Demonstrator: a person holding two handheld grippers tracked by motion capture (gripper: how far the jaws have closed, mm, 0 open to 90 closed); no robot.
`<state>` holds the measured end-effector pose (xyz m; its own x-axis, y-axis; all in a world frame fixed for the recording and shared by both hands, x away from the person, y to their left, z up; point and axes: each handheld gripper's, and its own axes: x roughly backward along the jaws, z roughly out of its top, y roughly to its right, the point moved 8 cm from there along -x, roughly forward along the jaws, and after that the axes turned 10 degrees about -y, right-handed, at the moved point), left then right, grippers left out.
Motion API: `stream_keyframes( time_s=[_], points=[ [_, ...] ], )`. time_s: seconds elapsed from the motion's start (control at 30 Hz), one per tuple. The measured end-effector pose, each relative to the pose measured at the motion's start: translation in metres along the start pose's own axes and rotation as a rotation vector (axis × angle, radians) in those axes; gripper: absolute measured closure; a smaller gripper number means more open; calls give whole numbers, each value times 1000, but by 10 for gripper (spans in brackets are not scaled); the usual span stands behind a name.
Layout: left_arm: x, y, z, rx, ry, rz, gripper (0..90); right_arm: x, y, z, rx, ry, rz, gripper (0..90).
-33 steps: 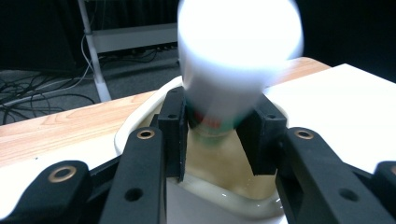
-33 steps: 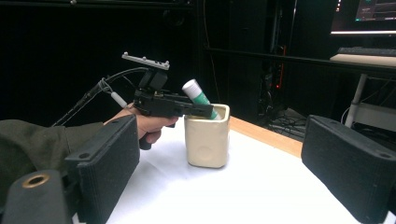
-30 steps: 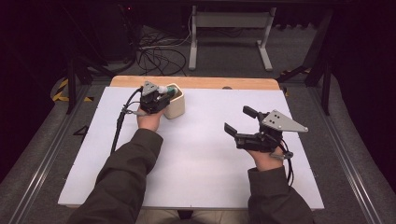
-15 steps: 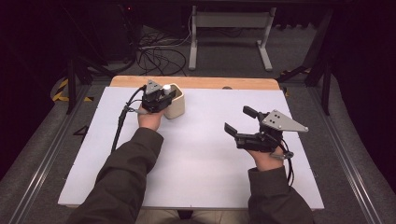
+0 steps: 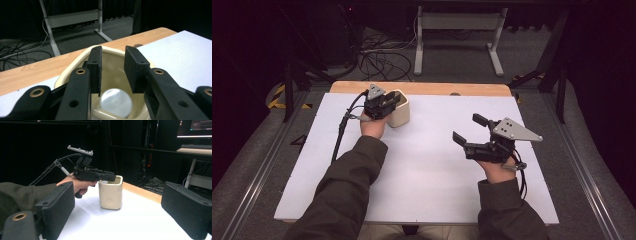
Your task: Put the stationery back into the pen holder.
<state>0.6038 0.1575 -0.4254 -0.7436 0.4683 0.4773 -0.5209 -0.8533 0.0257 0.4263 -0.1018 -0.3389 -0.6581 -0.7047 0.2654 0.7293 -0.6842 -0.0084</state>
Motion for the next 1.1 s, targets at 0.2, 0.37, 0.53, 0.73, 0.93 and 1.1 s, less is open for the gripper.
stream_keyframes(
  time_s=[0.2,0.37,0.53,0.73,0.93,1.1],
  points=[
    [-1,-1,0,12,6,-1,662,-1,0,-1,0,-3,0,123],
    [0,-2,2,26,15,-6,636,-1,1,-1,2,-7,-1,123],
    [1,-3,2,39,18,-11,581,-2,2,-2,-3,-10,-1,123],
    [2,-2,2,48,16,-21,529,-2,2,-2,-2,-11,-2,123],
    [4,-2,3,56,19,-25,466,-2,2,-3,-4,-15,0,123],
    [5,-2,4,58,13,-24,413,-3,3,-3,-2,-16,-2,123]
  ],
)
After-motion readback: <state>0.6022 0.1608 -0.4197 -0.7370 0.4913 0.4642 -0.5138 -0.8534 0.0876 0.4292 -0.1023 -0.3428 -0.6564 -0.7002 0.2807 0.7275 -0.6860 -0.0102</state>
